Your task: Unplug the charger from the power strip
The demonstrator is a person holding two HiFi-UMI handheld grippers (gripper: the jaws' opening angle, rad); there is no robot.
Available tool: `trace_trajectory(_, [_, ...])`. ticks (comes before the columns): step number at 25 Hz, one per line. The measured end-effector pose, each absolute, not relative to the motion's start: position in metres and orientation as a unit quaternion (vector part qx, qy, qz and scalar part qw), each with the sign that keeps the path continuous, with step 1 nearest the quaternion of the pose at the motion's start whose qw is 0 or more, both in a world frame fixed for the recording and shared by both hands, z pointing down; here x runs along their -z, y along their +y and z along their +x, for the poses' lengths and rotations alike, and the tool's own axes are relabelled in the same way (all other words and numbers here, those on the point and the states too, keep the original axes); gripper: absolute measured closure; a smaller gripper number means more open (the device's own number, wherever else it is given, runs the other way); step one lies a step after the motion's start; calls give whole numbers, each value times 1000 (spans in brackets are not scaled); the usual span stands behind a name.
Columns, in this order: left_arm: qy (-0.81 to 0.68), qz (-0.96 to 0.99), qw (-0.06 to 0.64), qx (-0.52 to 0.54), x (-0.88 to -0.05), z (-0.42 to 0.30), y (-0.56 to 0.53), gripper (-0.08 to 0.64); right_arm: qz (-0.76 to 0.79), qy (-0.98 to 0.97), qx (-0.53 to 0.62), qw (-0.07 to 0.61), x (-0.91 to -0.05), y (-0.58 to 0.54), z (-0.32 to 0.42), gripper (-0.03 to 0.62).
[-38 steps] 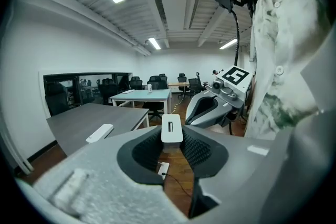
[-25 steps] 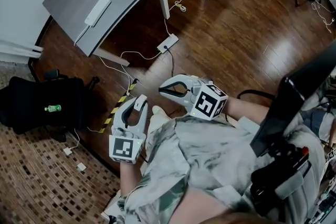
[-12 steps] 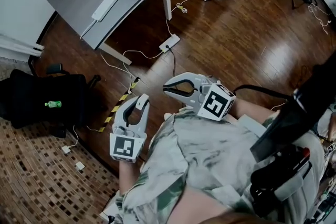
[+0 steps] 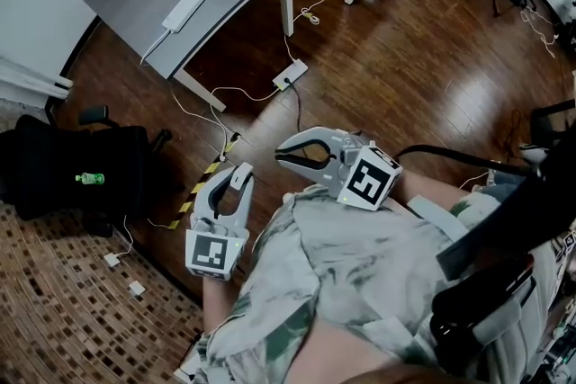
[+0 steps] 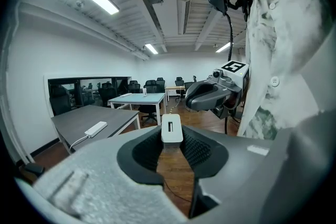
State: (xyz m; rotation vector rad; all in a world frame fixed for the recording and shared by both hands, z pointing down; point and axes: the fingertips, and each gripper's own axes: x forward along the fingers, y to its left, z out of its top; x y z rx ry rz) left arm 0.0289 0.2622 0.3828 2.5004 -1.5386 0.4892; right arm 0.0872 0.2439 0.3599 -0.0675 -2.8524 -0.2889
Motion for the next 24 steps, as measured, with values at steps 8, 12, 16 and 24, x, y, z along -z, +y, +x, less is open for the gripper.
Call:
trace_trajectory(8, [-508, 842, 85, -160, -382, 14, 275, 454, -25, -983, 109, 142, -361, 262, 67, 566])
trace_trajectory(12, [-509, 843, 82, -155, -388, 3, 281, 454, -29, -982, 106, 150, -364, 270, 55, 566])
trace_trajectory(16, [-510, 843, 93, -146, -395, -6, 287, 454, -36, -980, 111, 160, -366, 280, 47, 566])
trace_trajectory(24, [-506, 848, 91, -132, -405, -23, 288, 454, -35, -976, 118, 178, -374, 283, 31, 568])
